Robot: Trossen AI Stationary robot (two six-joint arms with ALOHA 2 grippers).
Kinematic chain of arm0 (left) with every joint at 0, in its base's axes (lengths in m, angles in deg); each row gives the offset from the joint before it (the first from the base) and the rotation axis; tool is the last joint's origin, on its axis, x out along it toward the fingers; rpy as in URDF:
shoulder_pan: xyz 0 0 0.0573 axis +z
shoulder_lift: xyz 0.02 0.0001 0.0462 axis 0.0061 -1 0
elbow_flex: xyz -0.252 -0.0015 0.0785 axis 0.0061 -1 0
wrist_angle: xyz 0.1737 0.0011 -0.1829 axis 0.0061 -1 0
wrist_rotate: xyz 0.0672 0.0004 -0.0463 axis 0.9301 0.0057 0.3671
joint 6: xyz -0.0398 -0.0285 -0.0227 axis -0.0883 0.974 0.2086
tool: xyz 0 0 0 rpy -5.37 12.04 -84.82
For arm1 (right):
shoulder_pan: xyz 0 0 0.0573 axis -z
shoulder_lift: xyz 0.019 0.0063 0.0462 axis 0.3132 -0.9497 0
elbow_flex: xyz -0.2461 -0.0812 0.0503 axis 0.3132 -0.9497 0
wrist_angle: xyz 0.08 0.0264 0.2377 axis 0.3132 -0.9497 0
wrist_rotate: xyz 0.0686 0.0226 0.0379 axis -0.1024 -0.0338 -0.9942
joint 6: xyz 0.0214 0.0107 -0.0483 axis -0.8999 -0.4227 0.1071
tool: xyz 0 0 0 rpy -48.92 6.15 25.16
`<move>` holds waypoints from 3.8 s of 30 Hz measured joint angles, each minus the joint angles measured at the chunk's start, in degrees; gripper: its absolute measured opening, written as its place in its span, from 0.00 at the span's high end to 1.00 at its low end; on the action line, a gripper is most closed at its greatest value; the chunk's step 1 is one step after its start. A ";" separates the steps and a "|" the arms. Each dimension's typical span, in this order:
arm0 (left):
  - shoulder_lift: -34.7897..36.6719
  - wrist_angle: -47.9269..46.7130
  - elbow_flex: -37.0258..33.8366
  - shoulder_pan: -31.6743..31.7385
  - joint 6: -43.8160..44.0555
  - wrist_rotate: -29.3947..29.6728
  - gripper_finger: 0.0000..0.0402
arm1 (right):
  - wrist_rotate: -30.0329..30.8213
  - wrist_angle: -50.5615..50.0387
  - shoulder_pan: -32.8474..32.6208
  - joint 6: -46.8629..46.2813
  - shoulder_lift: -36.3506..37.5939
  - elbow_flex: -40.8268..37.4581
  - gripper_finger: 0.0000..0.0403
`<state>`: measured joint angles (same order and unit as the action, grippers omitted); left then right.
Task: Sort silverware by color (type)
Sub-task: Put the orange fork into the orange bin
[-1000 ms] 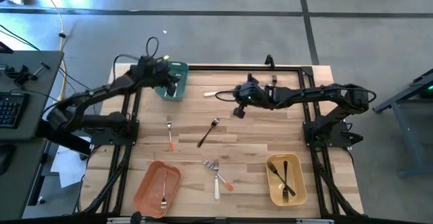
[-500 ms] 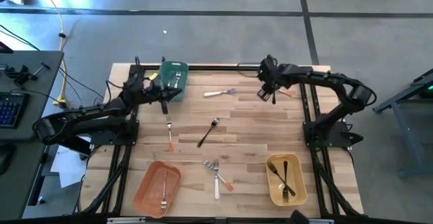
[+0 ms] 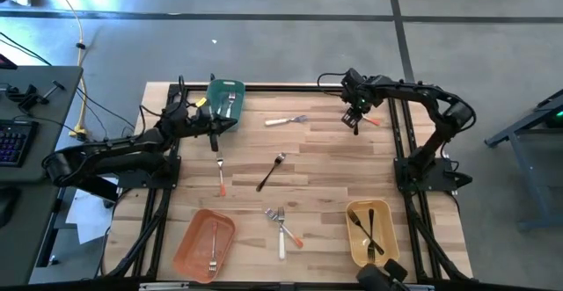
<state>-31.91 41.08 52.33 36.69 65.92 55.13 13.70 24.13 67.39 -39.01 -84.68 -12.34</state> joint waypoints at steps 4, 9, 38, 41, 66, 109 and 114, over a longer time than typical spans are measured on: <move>0.00 0.00 0.00 -0.33 -0.06 0.00 1.00 | -0.80 0.07 1.29 1.28 -1.52 -0.01 0.64; 0.00 -0.04 0.00 -0.36 -0.49 0.00 1.00 | -1.74 0.84 2.39 2.30 -3.98 0.02 0.64; 0.00 -0.04 0.00 -0.36 0.52 0.02 1.00 | -0.72 -0.44 2.60 1.15 -1.94 -0.05 0.99; 0.00 -0.05 0.00 -0.36 0.55 0.02 1.00 | -0.94 -0.90 2.63 0.76 -1.03 -0.05 1.00; 0.00 -0.46 0.00 -0.66 0.60 0.02 1.00 | -9.35 -5.28 -1.09 -6.85 11.97 -0.03 1.00; -35.26 15.12 24.68 -31.03 1.54 10.85 0.57 | -15.34 81.15 -48.45 -7.68 15.66 -18.30 1.00; -40.02 15.03 29.26 -33.23 -1.22 13.17 0.57 | -15.34 82.22 -48.45 -7.61 15.66 -18.30 1.00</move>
<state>-71.93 56.10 81.58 3.46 64.70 68.30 -1.64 106.34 18.94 -46.62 -69.03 -30.65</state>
